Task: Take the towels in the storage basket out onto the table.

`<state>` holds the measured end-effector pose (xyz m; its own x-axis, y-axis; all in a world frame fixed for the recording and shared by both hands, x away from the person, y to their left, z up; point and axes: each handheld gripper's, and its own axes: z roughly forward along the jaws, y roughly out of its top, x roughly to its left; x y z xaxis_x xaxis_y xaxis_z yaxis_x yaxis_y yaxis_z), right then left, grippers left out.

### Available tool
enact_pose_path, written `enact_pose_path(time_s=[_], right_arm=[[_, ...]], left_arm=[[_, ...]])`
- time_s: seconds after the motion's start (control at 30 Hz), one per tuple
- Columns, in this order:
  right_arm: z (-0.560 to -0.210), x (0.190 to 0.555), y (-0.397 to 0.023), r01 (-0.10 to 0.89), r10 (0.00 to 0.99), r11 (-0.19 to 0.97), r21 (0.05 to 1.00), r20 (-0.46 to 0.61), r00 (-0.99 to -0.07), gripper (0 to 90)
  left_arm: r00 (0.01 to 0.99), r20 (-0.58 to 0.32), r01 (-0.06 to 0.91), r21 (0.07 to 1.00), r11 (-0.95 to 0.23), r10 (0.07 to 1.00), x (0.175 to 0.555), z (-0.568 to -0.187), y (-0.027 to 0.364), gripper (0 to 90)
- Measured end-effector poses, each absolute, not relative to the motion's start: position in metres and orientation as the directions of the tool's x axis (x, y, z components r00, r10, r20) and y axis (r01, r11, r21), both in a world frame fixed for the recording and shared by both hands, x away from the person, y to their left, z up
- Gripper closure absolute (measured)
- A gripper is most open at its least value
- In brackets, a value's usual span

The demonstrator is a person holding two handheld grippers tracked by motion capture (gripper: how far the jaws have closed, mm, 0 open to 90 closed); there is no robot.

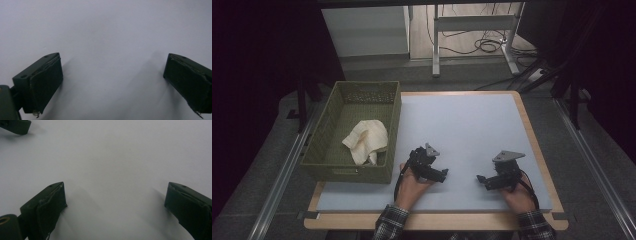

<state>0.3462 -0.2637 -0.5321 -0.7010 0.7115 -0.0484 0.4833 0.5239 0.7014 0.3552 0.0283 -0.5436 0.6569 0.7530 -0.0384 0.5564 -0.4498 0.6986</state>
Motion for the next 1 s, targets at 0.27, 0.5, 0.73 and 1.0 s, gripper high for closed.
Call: enact_pose_path(time_s=[0.27,0.5,0.73,1.0], right_arm=[[-0.5321,0.3462,-0.2637,0.483,0.711,0.524,0.702,-0.049,-0.701,3.6],[-0.5321,0.3462,-0.2637,0.483,0.711,0.524,0.702,-0.049,-0.701,3.5],[-0.5321,0.3462,-0.2637,0.483,0.711,0.524,0.702,-0.049,-0.701,3.5],[-0.5321,0.3463,-0.2637,0.483,0.711,0.524,0.702,-0.048,-0.701,3.5]], left_arm=[[0.657,-0.039,0.556,0.700,-0.449,0.753,0.3550,-0.5437,0.0286,2.4],[0.657,-0.039,0.555,0.700,-0.448,0.753,0.3549,-0.5437,0.0286,2.6],[0.657,-0.036,0.553,0.701,-0.450,0.753,0.3547,-0.5437,0.0287,2.7],[0.657,-0.041,0.558,0.697,-0.449,0.753,0.3552,-0.5435,0.0285,2.6]])
